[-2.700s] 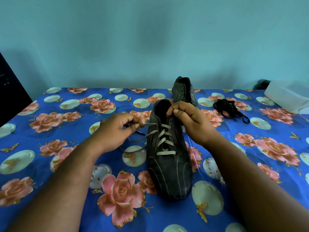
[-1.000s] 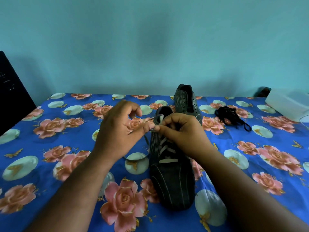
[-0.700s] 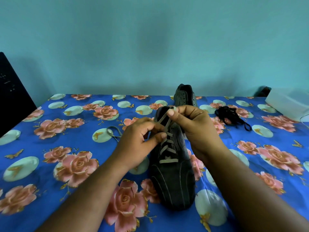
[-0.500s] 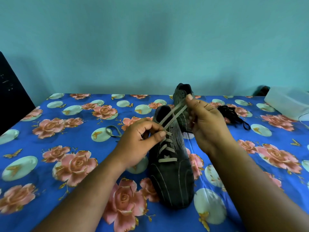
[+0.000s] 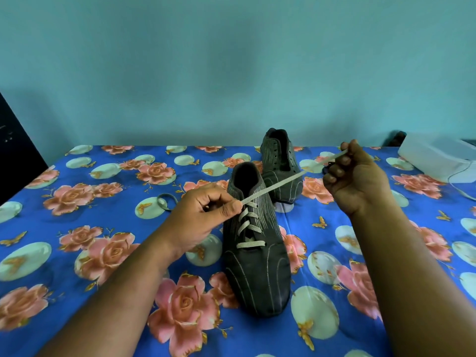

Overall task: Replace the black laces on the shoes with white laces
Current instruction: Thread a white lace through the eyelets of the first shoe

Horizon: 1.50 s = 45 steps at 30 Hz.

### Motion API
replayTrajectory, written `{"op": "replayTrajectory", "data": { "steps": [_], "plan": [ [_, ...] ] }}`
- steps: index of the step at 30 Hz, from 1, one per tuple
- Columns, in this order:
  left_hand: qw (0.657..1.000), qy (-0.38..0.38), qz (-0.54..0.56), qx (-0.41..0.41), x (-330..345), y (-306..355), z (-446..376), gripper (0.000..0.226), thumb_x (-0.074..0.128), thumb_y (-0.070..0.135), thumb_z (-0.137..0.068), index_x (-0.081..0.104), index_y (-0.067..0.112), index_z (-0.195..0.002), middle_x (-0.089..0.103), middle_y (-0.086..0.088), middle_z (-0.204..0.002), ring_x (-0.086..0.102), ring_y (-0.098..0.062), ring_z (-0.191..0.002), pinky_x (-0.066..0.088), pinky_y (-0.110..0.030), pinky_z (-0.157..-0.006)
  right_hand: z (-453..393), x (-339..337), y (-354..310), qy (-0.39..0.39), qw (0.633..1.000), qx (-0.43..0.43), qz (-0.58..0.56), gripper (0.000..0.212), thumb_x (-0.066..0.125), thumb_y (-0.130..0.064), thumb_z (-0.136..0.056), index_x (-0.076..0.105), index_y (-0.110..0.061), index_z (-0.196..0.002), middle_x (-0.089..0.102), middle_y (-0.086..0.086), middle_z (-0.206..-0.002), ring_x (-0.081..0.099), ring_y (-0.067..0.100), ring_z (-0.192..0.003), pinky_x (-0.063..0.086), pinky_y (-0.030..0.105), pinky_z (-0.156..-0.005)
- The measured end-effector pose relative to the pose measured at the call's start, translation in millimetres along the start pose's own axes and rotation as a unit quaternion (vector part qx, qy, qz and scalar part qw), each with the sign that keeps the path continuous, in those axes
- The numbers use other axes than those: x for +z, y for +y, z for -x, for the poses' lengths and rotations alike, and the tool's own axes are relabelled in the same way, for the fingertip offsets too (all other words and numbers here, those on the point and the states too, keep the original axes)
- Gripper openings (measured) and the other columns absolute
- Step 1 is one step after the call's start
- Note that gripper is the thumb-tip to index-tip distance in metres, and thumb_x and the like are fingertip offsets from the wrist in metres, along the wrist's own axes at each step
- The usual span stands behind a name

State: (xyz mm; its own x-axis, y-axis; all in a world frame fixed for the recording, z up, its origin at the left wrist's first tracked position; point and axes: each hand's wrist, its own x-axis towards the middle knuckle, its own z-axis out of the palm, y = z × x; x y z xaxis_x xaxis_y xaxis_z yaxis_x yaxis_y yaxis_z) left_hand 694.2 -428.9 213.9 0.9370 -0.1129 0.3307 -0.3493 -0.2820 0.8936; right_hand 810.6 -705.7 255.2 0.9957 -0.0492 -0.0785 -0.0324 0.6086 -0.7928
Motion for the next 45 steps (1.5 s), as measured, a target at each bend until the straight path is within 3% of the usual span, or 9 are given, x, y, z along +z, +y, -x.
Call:
{"op": "replayTrajectory", "data": {
  "steps": [4, 8, 12, 21, 24, 28, 36, 40, 45],
  "plan": [
    [0.999, 0.041, -0.017, 0.015, 5.7, 0.0, -1.3, 0.027, 0.072, 0.048, -0.088, 0.076, 0.028, -0.106, 0.062, -0.009, -0.094, 0.055, -0.033, -0.089, 0.049, -0.044, -0.084, 14.5, 15.5, 6.7, -0.053, 0.997, 0.015, 0.058, 0.024, 0.056, -0.035, -0.101, 0.061, -0.022, -0.082, 0.047, -0.01, -0.06, 0.033, 0.009, -0.05, 0.025, 0.023, -0.053],
    [0.992, 0.084, -0.058, 0.074, 14.8, 8.8, 0.9, 0.046, 0.062, 0.047, -0.093, 0.06, 0.03, -0.136, 0.056, 0.018, -0.114, 0.056, -0.004, -0.106, 0.044, -0.016, -0.093, 52.1, 49.0, 25.1, -0.184, 0.974, 0.032, 0.128, 0.02, 0.06, -0.034, -0.094, 0.065, -0.018, -0.083, 0.062, -0.004, -0.063, 0.04, 0.011, -0.05, 0.029, 0.024, -0.052],
    [0.993, 0.087, -0.014, 0.082, 19.0, 22.2, 0.3, 0.037, 0.061, 0.044, -0.096, 0.064, 0.028, -0.129, 0.067, 0.017, -0.126, 0.059, -0.003, -0.124, 0.047, -0.024, -0.104, 77.1, 66.4, 52.1, -0.244, 0.953, 0.011, 0.181, 0.021, 0.066, -0.038, -0.085, 0.075, -0.018, -0.084, 0.061, 0.0, -0.066, 0.04, 0.011, -0.05, 0.026, 0.025, -0.05],
    [0.991, 0.132, 0.031, 0.008, 16.0, 23.7, 3.0, 0.013, 0.071, 0.031, -0.089, 0.078, 0.02, -0.093, 0.075, -0.006, -0.082, 0.068, -0.019, -0.077, 0.055, -0.033, -0.075, 75.1, 65.6, 63.3, -0.199, 0.966, -0.016, 0.163, 0.036, 0.071, -0.036, -0.08, 0.073, -0.004, -0.096, 0.045, -0.004, -0.062, 0.03, 0.008, -0.047, 0.019, 0.023, -0.043],
    [0.992, 0.122, 0.043, 0.014, 15.5, 22.4, 3.2, 0.017, 0.071, 0.037, -0.089, 0.077, 0.022, -0.096, 0.074, -0.014, -0.089, 0.066, -0.031, -0.082, 0.055, -0.038, -0.075, 71.4, 64.5, 57.8, -0.19, 0.971, -0.012, 0.142, 0.02, 0.071, -0.035, -0.079, 0.075, -0.017, -0.085, 0.053, -0.004, -0.065, 0.034, 0.008, -0.046, 0.02, 0.021, -0.042],
    [0.989, 0.126, 0.071, 0.021, 20.7, 27.1, 1.8, 0.037, 0.073, 0.031, -0.081, 0.07, 0.011, -0.111, 0.074, 0.001, -0.095, 0.066, 0.0, -0.084, 0.051, -0.015, -0.074, 75.8, 65.7, 60.1, -0.219, 0.961, -0.001, 0.166, 0.026, 0.072, -0.037, -0.079, 0.073, -0.013, -0.089, 0.059, -0.005, -0.066, 0.038, 0.01, -0.047, 0.021, 0.022, -0.043],
    [0.993, 0.11, 0.003, 0.032, 15.4, 17.9, 1.7, 0.013, 0.069, 0.034, -0.094, 0.076, 0.024, -0.1, 0.076, 0.004, -0.091, 0.07, -0.016, -0.085, 0.057, -0.034, -0.078, 78.3, 66.4, 64.4, -0.233, 0.958, -0.007, 0.169, 0.057, 0.072, -0.034, -0.079, 0.061, 0.013, -0.11, 0.047, -0.003, -0.062, 0.032, 0.009, -0.043, 0.021, 0.02, -0.04],
    [0.992, 0.124, -0.021, 0.024, 6.6, 14.8, -0.3, 0.022, 0.065, 0.047, -0.084, 0.074, 0.027, -0.088, 0.066, -0.023, -0.079, 0.055, -0.046, -0.071, 0.048, -0.05, -0.062, 64.8, 58.8, 55.4, -0.178, 0.973, -0.021, 0.144, 0.033, 0.072, -0.035, -0.081, 0.071, -0.006, -0.096, 0.053, -0.004, -0.066, 0.037, 0.01, -0.046, 0.023, 0.021, -0.041],
    [0.989, 0.145, -0.031, -0.019, -3.4, 3.0, -2.3, 0.025, 0.063, 0.037, -0.085, 0.069, 0.014, -0.077, 0.06, -0.022, -0.073, 0.049, -0.039, -0.065, 0.04, -0.032, -0.06, 43.8, 44.3, 43.8, -0.109, 0.987, -0.022, 0.112, 0.016, 0.064, -0.028, -0.097, 0.069, -0.013, -0.093, 0.06, -0.004, -0.07, 0.038, 0.01, -0.046, 0.026, 0.019, -0.041]
  ]
}}
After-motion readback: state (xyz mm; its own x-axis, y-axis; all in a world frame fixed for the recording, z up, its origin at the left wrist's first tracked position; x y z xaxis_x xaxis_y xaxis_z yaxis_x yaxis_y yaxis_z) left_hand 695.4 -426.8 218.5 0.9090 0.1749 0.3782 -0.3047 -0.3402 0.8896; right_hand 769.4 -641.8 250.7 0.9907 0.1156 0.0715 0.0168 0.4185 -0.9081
